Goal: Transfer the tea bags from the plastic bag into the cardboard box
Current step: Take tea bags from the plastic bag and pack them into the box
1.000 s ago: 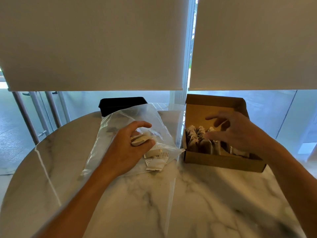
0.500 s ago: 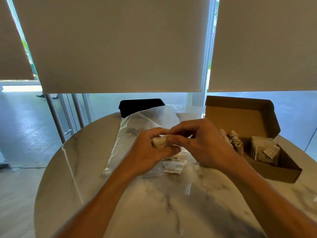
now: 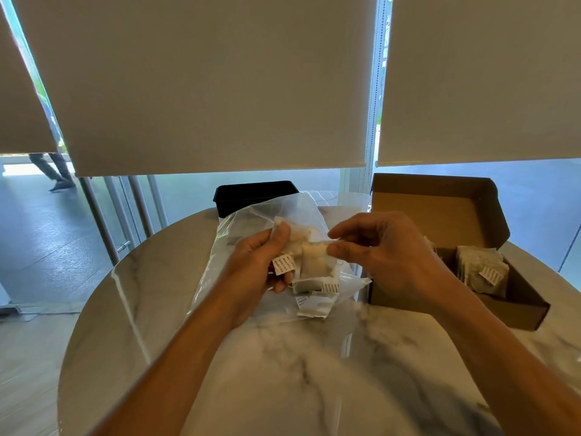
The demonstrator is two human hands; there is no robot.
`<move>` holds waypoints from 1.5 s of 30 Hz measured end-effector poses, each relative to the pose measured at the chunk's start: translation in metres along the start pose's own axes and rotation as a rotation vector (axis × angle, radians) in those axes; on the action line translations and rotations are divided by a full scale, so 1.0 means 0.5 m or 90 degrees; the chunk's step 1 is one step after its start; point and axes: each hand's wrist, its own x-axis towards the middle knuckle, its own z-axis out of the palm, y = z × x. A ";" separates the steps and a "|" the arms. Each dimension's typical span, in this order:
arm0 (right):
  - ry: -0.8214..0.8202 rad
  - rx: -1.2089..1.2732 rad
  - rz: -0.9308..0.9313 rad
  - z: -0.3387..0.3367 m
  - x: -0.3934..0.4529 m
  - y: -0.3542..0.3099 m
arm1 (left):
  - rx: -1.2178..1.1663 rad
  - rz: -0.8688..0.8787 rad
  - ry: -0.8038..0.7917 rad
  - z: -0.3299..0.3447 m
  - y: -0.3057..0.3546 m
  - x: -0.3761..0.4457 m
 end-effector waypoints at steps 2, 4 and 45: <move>0.006 0.012 0.009 -0.010 -0.001 0.001 | -0.010 -0.008 0.036 -0.002 0.001 0.002; 0.026 0.023 0.009 -0.019 -0.001 0.001 | 0.012 0.003 0.059 -0.004 0.001 0.002; -0.270 -0.083 0.063 0.047 -0.021 0.010 | 0.115 0.176 0.102 0.006 0.032 -0.022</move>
